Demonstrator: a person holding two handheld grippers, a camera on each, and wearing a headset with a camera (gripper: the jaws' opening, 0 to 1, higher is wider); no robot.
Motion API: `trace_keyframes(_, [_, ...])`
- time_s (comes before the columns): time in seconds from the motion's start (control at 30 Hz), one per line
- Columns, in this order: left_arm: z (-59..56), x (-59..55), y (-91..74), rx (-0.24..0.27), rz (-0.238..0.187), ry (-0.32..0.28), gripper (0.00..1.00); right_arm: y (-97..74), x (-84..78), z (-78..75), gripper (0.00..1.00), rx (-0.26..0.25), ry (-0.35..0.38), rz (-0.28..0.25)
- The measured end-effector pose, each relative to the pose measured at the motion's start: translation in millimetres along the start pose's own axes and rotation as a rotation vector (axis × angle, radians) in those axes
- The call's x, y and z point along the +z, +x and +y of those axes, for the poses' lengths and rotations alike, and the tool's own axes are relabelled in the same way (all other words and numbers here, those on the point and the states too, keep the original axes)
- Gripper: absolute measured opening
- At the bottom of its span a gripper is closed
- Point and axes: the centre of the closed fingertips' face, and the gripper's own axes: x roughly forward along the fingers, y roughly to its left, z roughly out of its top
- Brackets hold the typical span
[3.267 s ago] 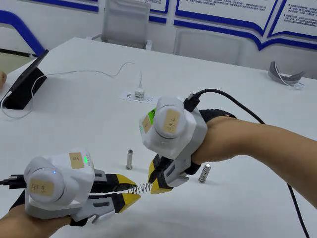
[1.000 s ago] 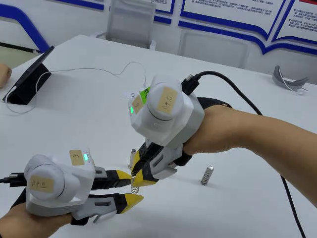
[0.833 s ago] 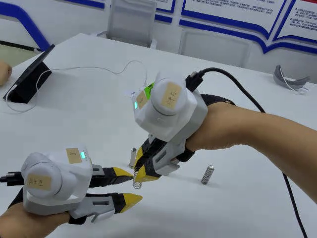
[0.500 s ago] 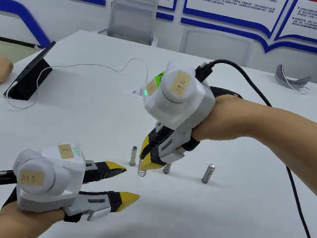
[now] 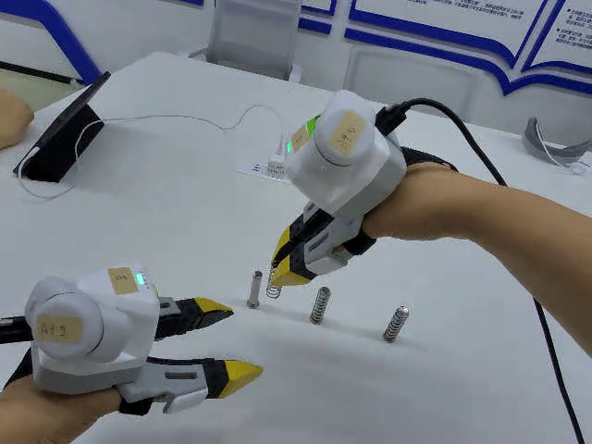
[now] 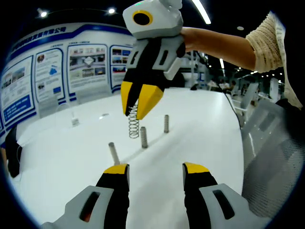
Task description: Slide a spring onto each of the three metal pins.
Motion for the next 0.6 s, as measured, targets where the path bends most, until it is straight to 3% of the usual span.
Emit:
trace_keyframes(0.4, [1.1,-3.5,1.1,-0.002,0.01,-0.014,0.48,12.2,4.9,-29.9,0.12,-0.043,0.041,-0.012])
trace_keyframes(0.6, [3.3,-7.6,0.0,0.003,0.016,-0.024,0.48,21.4,3.3,-36.1,0.12,-0.037,0.064,-0.011])
